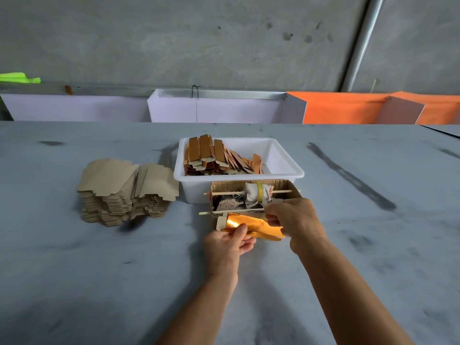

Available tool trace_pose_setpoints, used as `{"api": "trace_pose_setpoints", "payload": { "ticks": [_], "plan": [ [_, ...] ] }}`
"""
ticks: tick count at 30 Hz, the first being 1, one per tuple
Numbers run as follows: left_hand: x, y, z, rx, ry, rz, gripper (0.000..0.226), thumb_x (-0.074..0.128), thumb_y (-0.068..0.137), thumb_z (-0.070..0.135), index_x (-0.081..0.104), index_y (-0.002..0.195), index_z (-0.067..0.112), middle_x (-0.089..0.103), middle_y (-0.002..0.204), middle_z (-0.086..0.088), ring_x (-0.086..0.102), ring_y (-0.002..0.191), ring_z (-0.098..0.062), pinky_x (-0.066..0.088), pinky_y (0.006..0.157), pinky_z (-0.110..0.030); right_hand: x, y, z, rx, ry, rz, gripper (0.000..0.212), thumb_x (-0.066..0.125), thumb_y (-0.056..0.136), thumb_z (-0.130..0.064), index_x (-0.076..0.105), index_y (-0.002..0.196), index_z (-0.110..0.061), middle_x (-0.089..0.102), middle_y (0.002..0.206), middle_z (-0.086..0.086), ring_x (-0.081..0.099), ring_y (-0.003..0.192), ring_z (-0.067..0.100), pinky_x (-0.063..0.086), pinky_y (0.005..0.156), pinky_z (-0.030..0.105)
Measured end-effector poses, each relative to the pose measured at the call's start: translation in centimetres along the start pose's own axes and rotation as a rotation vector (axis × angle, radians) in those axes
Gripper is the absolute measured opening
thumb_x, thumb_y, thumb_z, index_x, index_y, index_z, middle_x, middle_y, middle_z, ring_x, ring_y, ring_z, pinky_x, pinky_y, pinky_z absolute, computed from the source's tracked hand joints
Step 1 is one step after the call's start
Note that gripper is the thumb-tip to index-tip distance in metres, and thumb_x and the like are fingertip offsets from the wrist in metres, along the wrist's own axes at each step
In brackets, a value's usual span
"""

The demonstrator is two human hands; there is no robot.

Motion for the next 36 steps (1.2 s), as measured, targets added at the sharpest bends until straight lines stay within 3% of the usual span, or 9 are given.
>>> {"api": "trace_pose_setpoints", "payload": {
  "ticks": [4, 8, 12, 17, 27, 36],
  "plan": [
    [-0.1, -0.1, 0.1, -0.003, 0.018, 0.014, 0.01, 0.066, 0.084, 0.009, 0.063, 0.076, 0.005, 0.071, 0.063, -0.008, 0.071, 0.061, -0.023, 0.057, 0.054, -0.025, 0.1, -0.5, 0.7, 0.022, 0.021, -0.012, 0.008, 0.063, 0.082, -0.005, 0.067, 0.076, -0.003, 0.064, 0.081, 0.019, 0.056, 0.071, 0.017, 0.038, 0.053, 0.022],
    [-0.1, -0.2, 0.2, 0.001, 0.037, 0.027, 0.01, 0.066, 0.085, 0.009, 0.062, 0.077, 0.006, 0.071, 0.066, -0.008, 0.071, 0.061, -0.021, 0.057, 0.055, -0.024, 0.2, -0.7, 1.4, 0.025, 0.011, -0.019, 0.013, 0.066, 0.083, -0.012, 0.067, 0.071, -0.008, 0.062, 0.076, 0.01, 0.052, 0.063, 0.011, 0.036, 0.049, 0.02],
    [-0.1, -0.3, 0.3, 0.003, 0.054, 0.035, 0.011, 0.066, 0.085, 0.01, 0.061, 0.075, 0.009, 0.071, 0.065, -0.004, 0.071, 0.06, -0.019, 0.056, 0.054, -0.023, 0.1, -1.0, 1.7, -0.012, -0.023, -0.002, 0.016, 0.064, 0.085, -0.015, 0.069, 0.079, -0.001, 0.062, 0.079, 0.02, 0.049, 0.061, 0.012, 0.038, 0.049, 0.021],
    [0.0, -0.4, 0.5, 0.008, 0.066, 0.036, 0.012, 0.065, 0.085, 0.01, 0.062, 0.074, 0.009, 0.071, 0.066, -0.005, 0.071, 0.06, -0.019, 0.057, 0.055, -0.023, 0.0, -1.2, 2.0, -0.047, -0.065, 0.002, 0.019, 0.064, 0.084, -0.017, 0.067, 0.069, -0.006, 0.06, 0.069, 0.007, 0.05, 0.06, 0.011, 0.037, 0.048, 0.02],
    [0.0, -0.3, 0.3, 0.007, 0.052, 0.015, 0.004, 0.065, 0.086, 0.008, 0.064, 0.082, 0.006, 0.072, 0.074, -0.012, 0.072, 0.065, -0.022, 0.057, 0.057, -0.025, 0.2, -1.2, 2.6, -0.054, -0.073, 0.005, 0.024, 0.065, 0.085, -0.02, 0.064, 0.063, -0.011, 0.063, 0.071, 0.007, 0.055, 0.063, 0.013, 0.041, 0.049, 0.02],
    [0.0, -0.3, 0.1, -0.001, 0.063, 0.015, 0.011, 0.065, 0.086, 0.009, 0.064, 0.092, 0.0, 0.072, 0.082, -0.017, 0.072, 0.068, -0.024, 0.059, 0.062, -0.029, 0.0, -0.9, 3.0, -0.087, -0.104, 0.039, 0.024, 0.066, 0.083, -0.017, 0.065, 0.061, -0.009, 0.059, 0.06, 0.006, 0.05, 0.056, 0.012, 0.04, 0.047, 0.022]
  ]
}}
Point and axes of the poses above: each hand's wrist, its own y-axis towards the middle knuckle, its own x-axis out of the palm, z = x × y, the point moved 6 cm from there along y, towards the middle knuckle
